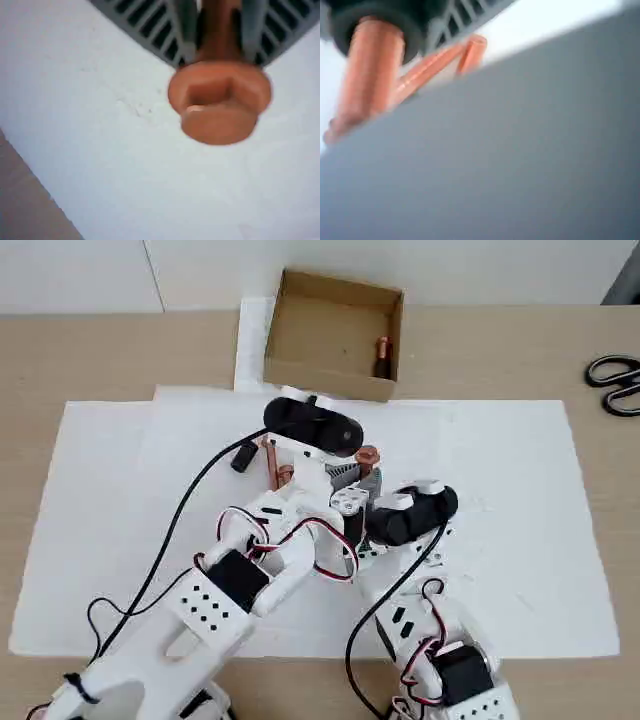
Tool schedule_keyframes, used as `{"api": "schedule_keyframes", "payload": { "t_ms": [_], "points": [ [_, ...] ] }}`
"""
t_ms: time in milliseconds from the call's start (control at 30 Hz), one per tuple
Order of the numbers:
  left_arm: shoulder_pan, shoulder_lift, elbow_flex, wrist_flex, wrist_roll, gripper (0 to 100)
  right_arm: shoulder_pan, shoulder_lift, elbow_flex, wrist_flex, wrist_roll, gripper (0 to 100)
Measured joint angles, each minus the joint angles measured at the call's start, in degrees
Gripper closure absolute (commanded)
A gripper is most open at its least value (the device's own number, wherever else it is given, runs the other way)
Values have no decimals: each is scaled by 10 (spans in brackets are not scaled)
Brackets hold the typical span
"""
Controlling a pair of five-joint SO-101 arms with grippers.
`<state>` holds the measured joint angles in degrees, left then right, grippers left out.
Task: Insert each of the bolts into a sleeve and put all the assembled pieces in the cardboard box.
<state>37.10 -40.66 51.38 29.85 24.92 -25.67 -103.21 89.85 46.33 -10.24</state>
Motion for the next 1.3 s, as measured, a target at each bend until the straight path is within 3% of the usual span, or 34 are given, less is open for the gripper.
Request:
{"api": "schedule_keyframes", "payload": {
  "t_ms": [133,267,967,1167,1300],
  "points": [
    [5,-31,-14,121,-4,994,-2,1,3,1,0,995],
    [7,-36,-36,165,-7,994,-2,1,2,1,0,995],
    [11,55,-35,102,-3,989,4,2,3,0,-2,995],
    [7,56,-35,107,-3,779,1,0,1,0,-1,995],
    [6,55,-36,128,-3,747,1,1,2,1,0,995]
  ]
}}
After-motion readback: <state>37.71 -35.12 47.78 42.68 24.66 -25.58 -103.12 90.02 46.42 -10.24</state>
